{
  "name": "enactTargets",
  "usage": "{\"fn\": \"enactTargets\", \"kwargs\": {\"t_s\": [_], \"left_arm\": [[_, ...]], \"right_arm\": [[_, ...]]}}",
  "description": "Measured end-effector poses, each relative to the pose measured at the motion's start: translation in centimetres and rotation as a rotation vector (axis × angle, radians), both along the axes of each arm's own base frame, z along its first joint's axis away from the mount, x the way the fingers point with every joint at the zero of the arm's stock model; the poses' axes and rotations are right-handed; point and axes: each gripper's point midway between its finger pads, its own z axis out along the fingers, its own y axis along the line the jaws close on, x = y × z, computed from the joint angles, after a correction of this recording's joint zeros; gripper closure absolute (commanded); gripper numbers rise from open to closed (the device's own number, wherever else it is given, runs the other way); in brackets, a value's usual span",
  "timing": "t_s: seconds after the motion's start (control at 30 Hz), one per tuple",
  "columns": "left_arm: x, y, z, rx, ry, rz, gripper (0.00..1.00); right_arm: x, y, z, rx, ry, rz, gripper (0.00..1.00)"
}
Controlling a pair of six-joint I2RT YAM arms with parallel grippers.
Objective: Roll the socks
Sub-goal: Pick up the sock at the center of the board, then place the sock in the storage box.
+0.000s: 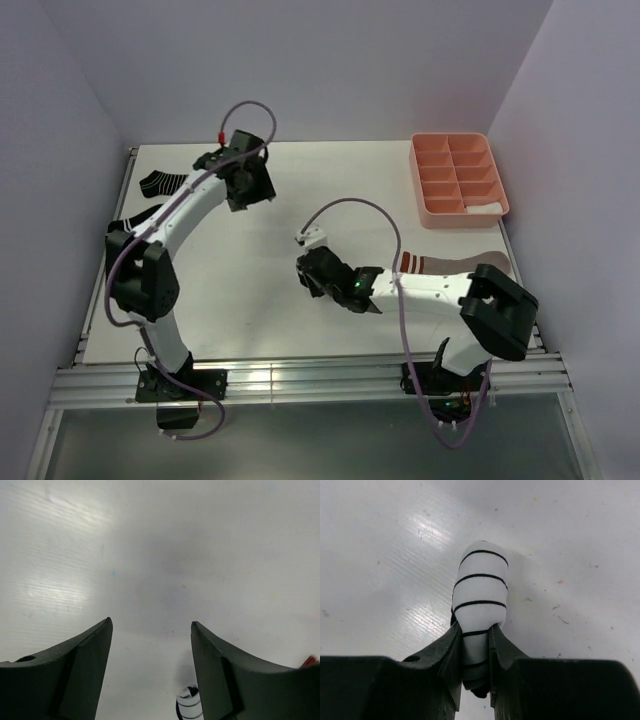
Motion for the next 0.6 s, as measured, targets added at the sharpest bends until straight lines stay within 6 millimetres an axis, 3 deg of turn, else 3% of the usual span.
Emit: {"fn": "enactTargets", "kwargs": {"t_s": [0.13, 0.23, 0.33, 0.43, 0.6], "left_arm": [[0.9, 3.6, 6.4, -0.024, -0.181, 0.082, 0.23], [-0.8, 5.7, 11.5, -0.03, -0.332, 0.107, 0.18], [-3.3, 7.7, 14.9, -0.025, -0.446, 0.128, 0.18], [-5.6, 9.8, 16.5, -0.002, -0.516, 0.155, 0.18], [-8.9, 12.6, 15.7, 0.057, -0.55, 0.195, 0.17]], "right_arm": [[1.5, -1.8, 3.3, 0.053, 0.034, -0.089, 1.0], [4.5, -4.2, 6.0, 0.103, 0.057, -0.214, 1.0], [7.4, -7.7, 9.1, 0.155, 0.07, -0.349, 1.0], [10.1, -11.3, 12.0, 0.195, 0.076, -0.483, 1.0], [13.5, -18.7, 14.5, 0.233, 0.093, -0.724, 1.0]]}}
